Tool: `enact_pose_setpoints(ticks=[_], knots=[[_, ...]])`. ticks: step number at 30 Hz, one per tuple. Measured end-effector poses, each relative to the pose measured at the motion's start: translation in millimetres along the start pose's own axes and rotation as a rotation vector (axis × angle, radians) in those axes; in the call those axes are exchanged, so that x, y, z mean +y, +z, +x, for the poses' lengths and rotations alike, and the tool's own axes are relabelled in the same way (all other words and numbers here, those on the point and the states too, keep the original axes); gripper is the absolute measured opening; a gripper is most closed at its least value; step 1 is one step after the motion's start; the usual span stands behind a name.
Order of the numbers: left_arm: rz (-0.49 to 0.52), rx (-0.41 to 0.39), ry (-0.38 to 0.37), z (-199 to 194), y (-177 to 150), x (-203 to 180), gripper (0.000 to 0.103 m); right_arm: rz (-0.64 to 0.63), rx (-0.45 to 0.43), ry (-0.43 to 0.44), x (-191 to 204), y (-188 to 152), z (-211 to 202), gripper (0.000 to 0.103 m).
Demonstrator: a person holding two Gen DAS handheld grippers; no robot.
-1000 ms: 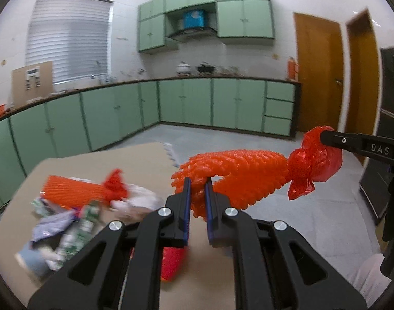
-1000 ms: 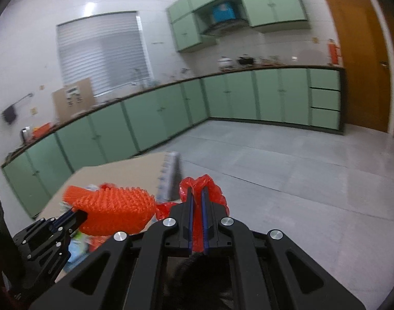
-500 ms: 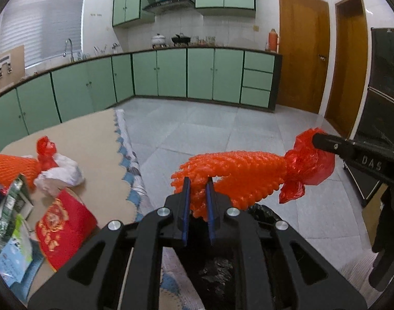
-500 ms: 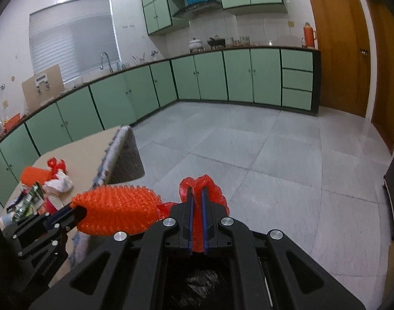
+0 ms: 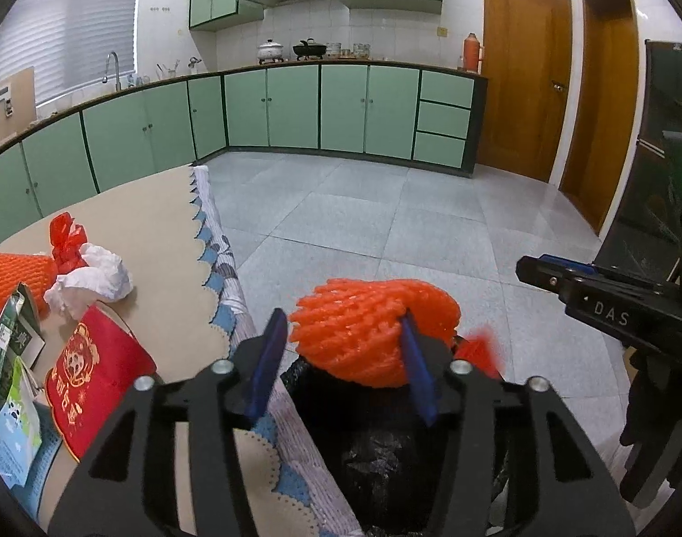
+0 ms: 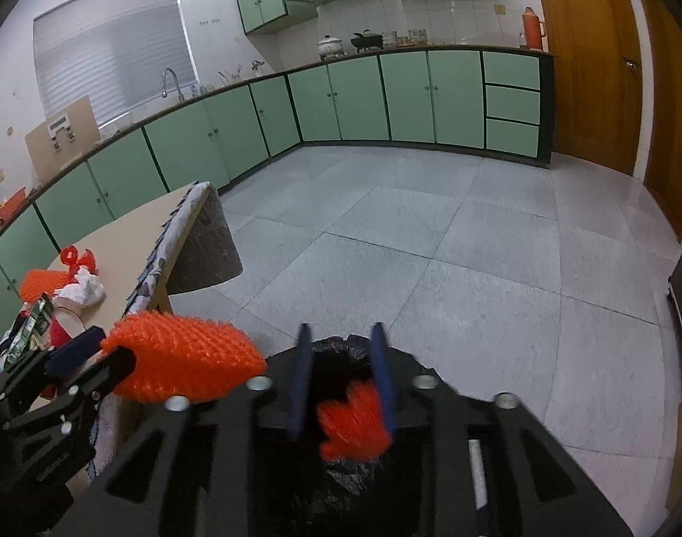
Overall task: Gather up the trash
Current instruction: 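Open the left tool over the black bin while the right tool releases the red bag into it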
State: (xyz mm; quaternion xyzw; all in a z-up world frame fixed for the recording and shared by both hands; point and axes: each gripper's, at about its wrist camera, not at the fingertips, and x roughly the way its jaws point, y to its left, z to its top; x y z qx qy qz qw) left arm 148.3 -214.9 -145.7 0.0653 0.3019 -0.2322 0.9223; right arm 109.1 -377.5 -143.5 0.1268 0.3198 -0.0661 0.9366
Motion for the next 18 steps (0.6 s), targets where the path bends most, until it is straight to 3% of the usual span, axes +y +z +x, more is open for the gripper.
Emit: enact_pose_setpoints(ticks=[13, 15, 16, 18], knots=[[0.005, -0.045, -0.080, -23.9, -2.1, 6.3, 0.073, 0.015, -0.023, 0.011, 0.0, 0.6, -7.5, 0.038], [0.018, -0.050, -0.077, -25.6, -2.3, 5.4, 0.071, 0.019, -0.027, 0.013, -0.8, 1.5, -8.3, 0.038], [0.020, -0.052, -0.080, -25.5, -2.6, 5.0, 0.063, 0.020, -0.028, 0.015, -0.9, 2.0, -8.5, 0.038], [0.026, -0.030, -0.074, -20.8, -3.0, 3.0, 0.063, 0.020, -0.033, 0.017, -0.4, 2.9, -9.0, 0.038]])
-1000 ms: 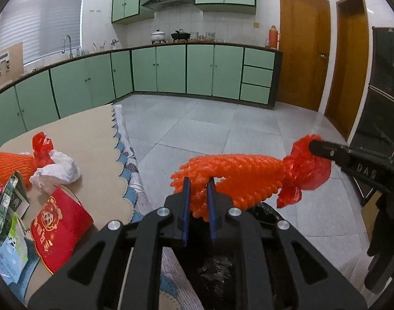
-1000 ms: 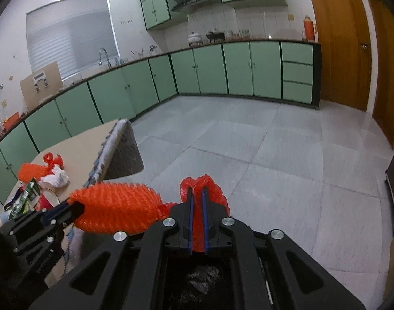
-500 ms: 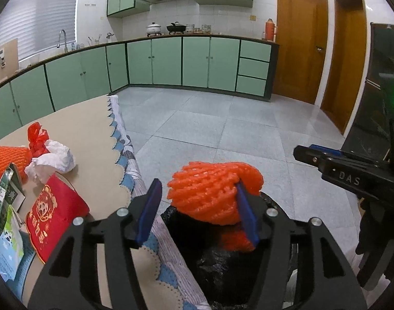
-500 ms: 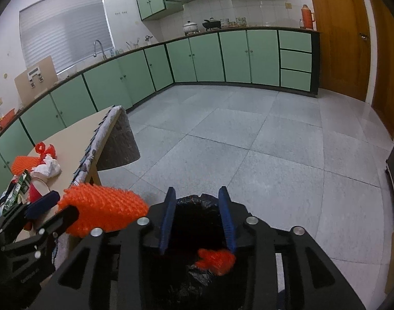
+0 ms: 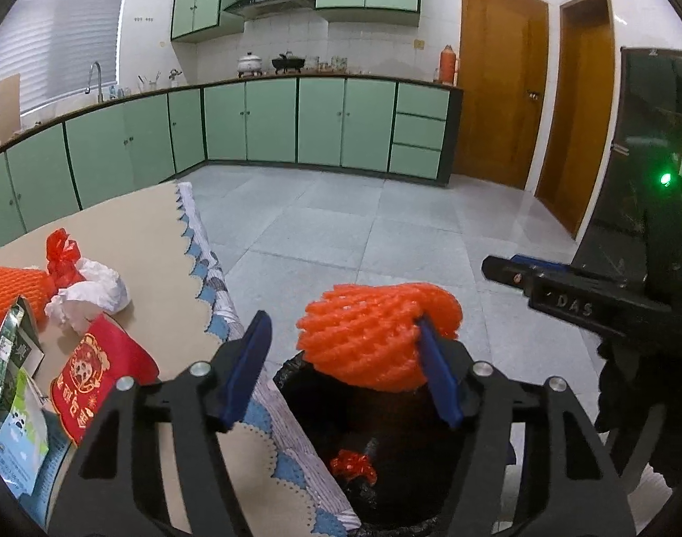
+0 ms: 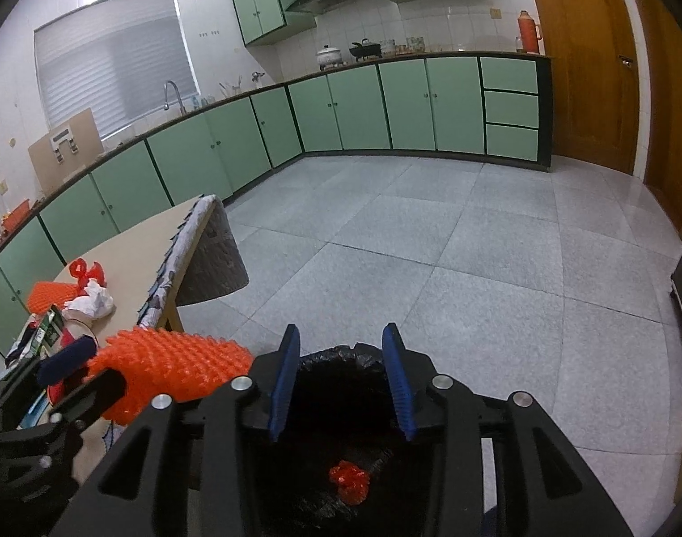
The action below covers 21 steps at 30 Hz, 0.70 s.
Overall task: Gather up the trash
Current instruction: 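Open the left tool over the black bin while the right tool releases the red bag into it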
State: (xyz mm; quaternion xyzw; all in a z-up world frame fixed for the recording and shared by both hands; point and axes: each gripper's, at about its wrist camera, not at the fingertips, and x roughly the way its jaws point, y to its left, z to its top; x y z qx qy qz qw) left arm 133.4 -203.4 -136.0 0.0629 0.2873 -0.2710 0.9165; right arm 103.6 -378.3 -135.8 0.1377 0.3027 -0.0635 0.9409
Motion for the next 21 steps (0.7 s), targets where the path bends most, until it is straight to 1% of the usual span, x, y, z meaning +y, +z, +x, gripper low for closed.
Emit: enact_pose_setpoints(ticks=[1, 2, 3, 5, 6, 7, 10, 17, 21], knots=[[0.004, 0.024, 0.005, 5.0, -0.2, -1.4, 0.067, 0.000, 0.000, 0.001, -0.2, 0.1, 0.3, 0.038], [0.004, 0.052, -0.006, 10.2, -0.9, -2.4, 0.070, 0.001, 0.001, 0.001, -0.4, -0.2, 0.8, 0.038], [0.002, 0.069, -0.012, 13.0, -1.9, -3.5, 0.071, 0.003, 0.002, 0.002, -1.4, -0.2, 1.3, 0.038], [0.004, 0.090, -0.016, 16.8, -3.2, -5.3, 0.074, 0.006, 0.002, 0.004, -3.0, -0.2, 1.5, 0.038], [0.008, 0.096, -0.018, 17.7, -3.8, -6.1, 0.078, 0.007, 0.002, 0.004, -4.0, 0.4, 1.5, 0.038], [0.012, 0.103, -0.020, 18.6, -5.0, -7.1, 0.081, 0.008, 0.002, 0.003, -4.6, 0.9, 1.7, 0.038], [0.011, 0.111, -0.025, 18.7, -7.0, -7.5, 0.082, 0.013, 0.000, 0.002, -5.3, 1.8, 1.5, 0.038], [-0.019, 0.082, -0.007, 14.0, -0.1, 1.1, 0.082, 0.012, -0.011, 0.007, -2.3, 2.8, -1.1, 0.038], [-0.027, 0.044, 0.027, 0.8, 5.5, 8.0, 0.082, 0.010, -0.023, 0.020, 4.4, 3.9, -7.2, 0.038]])
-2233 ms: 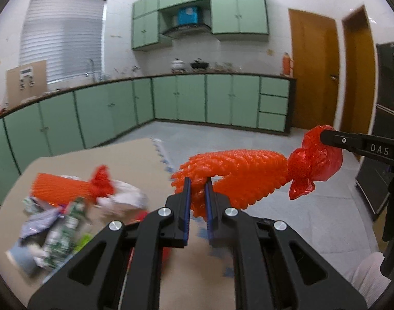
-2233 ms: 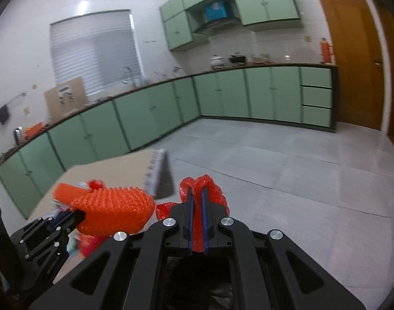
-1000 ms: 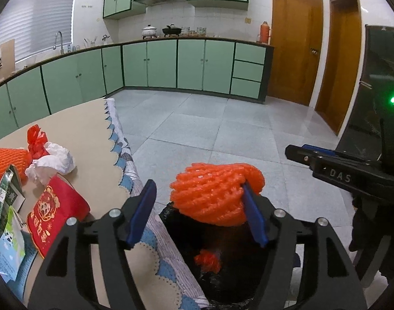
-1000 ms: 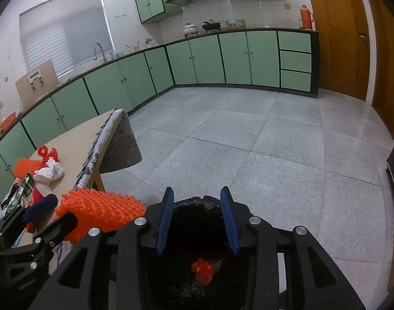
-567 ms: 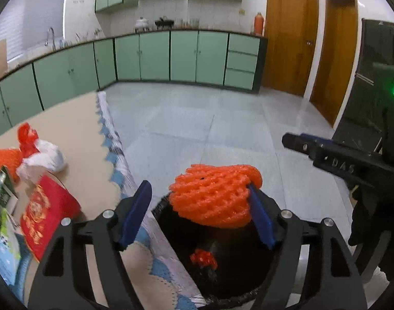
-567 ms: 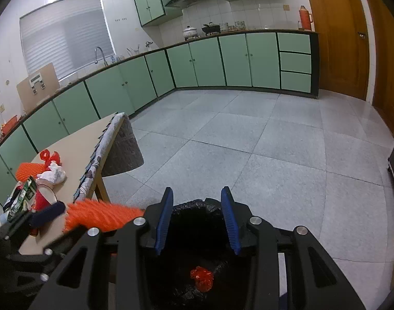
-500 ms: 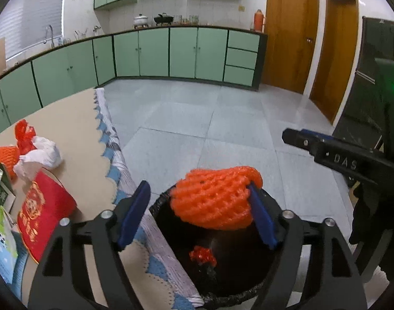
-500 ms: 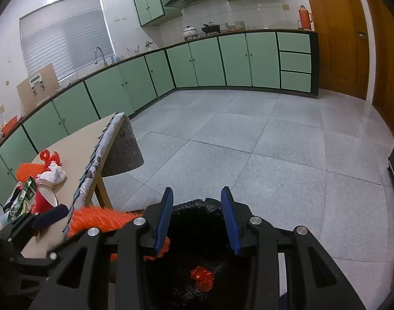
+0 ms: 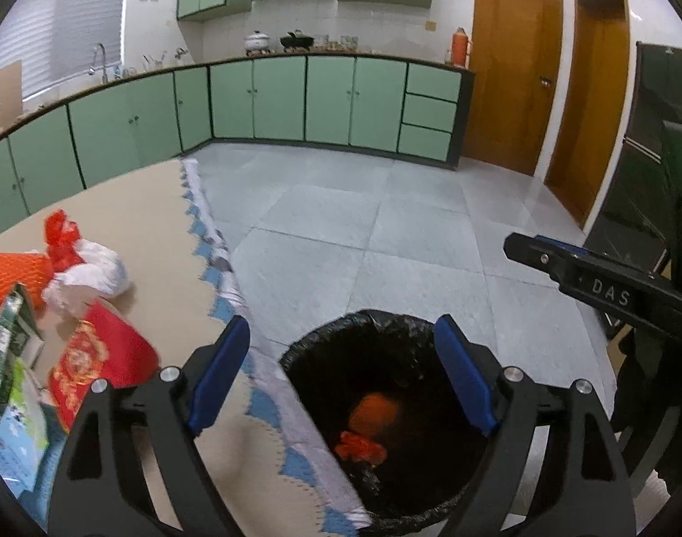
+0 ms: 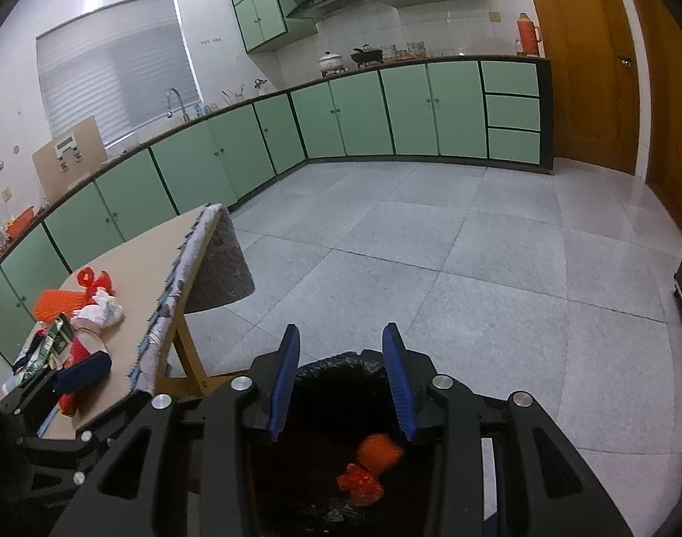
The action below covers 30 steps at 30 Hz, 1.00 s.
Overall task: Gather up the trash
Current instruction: 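Grasp the blue-and-white milk carton with the left tool while the right tool returns to the table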
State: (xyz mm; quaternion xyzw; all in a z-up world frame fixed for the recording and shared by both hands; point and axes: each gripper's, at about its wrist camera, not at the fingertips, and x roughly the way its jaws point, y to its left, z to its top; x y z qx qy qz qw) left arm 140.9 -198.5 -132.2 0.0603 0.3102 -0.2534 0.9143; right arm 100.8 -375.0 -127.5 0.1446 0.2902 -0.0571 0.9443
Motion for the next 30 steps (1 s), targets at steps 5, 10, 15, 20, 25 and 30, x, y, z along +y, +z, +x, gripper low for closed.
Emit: enact_pose_setpoints(ticks=[5, 10, 15, 20, 25, 30], knots=[[-0.014, -0.066, 0.071, -31.1, -0.2, 25.2, 0.082, -0.011, -0.028, 0.060, 24.3, 1.3, -10.5, 0.038], [-0.042, -0.093, 0.192, -68.6, -14.4, 69.0, 0.082, -0.038, -0.038, 0.158, 67.1, -3.8, -11.2, 0.053], [-0.103, -0.087, 0.316, -99.3, -32.2, 116.4, 0.082, -0.119, -0.014, 0.261, 126.5, -16.0, -1.8, 0.067], [-0.165, -0.072, 0.386, -123.0, -52.9, 159.1, 0.082, -0.192, 0.009, 0.320, 174.3, -29.5, 8.5, 0.085], [-0.213, -0.045, 0.367, -130.7, -70.0, 177.7, 0.082, -0.241, 0.056, 0.320, 200.0, -39.5, 22.7, 0.087], [-0.214, -0.014, 0.337, -123.1, -75.3, 174.8, 0.082, -0.260, 0.064, 0.302, 206.4, -41.2, 24.2, 0.087]])
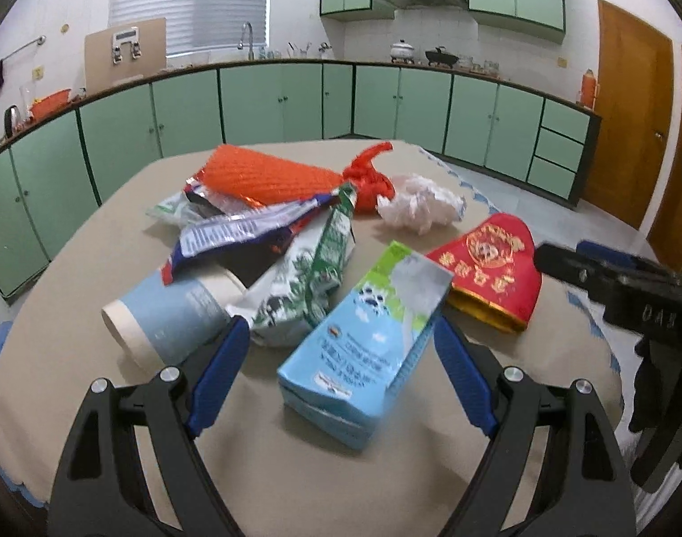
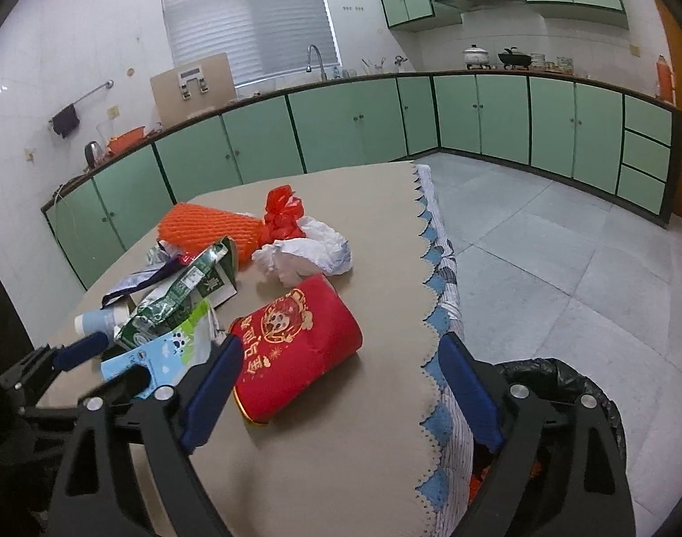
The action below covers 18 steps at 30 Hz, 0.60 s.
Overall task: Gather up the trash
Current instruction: 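Grasp the blue-and-white milk carton with the left tool while the right tool returns to the table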
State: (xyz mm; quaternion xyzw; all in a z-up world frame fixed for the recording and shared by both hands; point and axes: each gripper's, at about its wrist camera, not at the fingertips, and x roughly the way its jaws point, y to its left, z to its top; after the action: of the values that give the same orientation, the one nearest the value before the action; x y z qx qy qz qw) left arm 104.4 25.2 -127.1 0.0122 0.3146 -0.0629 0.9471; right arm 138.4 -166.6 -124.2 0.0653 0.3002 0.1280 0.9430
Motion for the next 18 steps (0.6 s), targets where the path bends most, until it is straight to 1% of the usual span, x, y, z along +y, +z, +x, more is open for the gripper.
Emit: enact_pose_setpoints(ticks=[5, 8, 10, 12, 15, 17, 18], knots=[[-0.028, 0.058, -0.016, 15.7, -1.4, 5.2, 0.082, 0.003, 0.007, -0.018, -2.8, 1.5, 1.4, 0.087], [-0.035, 0.081, -0.024, 22.0, -2.2, 3.1, 0.082, 0.004, 0.009, -0.025, -5.2, 2.1, 1.4, 0.087], [-0.029, 0.097, -0.030, 25.2, -4.3, -0.7, 0.078, 0.004, 0.007, -0.026, -5.6, 2.9, 1.6, 0.087], [-0.022, 0.110, -0.033, 28.4, -7.4, -4.1, 0.076, 0.004, 0.004, -0.027, -6.9, 3.7, 0.6, 0.087], [-0.007, 0.116, -0.019, 31.4, -9.0, -9.3, 0.074, 0.008, 0.002, -0.026, -8.9, 3.3, 0.0, 0.087], [-0.007, 0.114, -0.013, 31.8, -7.9, -10.5, 0.068, 0.010, 0.003, -0.025, -10.3, 2.9, 0.5, 0.087], [-0.009, 0.112, -0.011, 31.8, -7.8, -10.3, 0.064, 0.011, 0.003, -0.025, -11.0, 2.6, 0.3, 0.087]])
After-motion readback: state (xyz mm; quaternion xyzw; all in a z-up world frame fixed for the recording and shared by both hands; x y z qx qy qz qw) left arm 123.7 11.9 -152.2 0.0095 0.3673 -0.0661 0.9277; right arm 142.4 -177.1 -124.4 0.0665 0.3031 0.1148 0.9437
